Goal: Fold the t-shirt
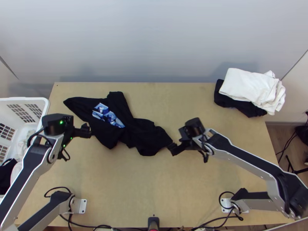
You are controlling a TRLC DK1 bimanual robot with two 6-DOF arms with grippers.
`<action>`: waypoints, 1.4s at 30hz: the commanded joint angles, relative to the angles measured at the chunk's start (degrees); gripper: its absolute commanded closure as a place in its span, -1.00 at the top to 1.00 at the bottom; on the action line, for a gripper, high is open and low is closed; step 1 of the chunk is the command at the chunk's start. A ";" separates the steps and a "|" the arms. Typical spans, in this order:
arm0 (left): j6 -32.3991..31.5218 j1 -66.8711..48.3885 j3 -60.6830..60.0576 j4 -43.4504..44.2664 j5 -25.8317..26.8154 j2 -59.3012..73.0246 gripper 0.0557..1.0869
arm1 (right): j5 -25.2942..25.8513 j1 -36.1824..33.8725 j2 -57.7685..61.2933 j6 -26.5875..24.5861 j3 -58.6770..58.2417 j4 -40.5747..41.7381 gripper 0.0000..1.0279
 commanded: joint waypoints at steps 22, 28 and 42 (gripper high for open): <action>-1.37 0.65 -5.12 -1.74 -0.40 -7.67 0.91 | 1.13 0.26 8.87 -3.44 10.69 4.78 -0.89; -1.37 -0.32 -5.39 -2.18 -0.40 -8.20 0.91 | 4.03 -0.18 2.01 -3.79 17.55 -4.89 -0.89; -0.66 -3.48 -4.16 -3.93 -0.31 -9.26 0.90 | 5.70 2.99 -1.24 -3.88 61.05 -27.74 -0.93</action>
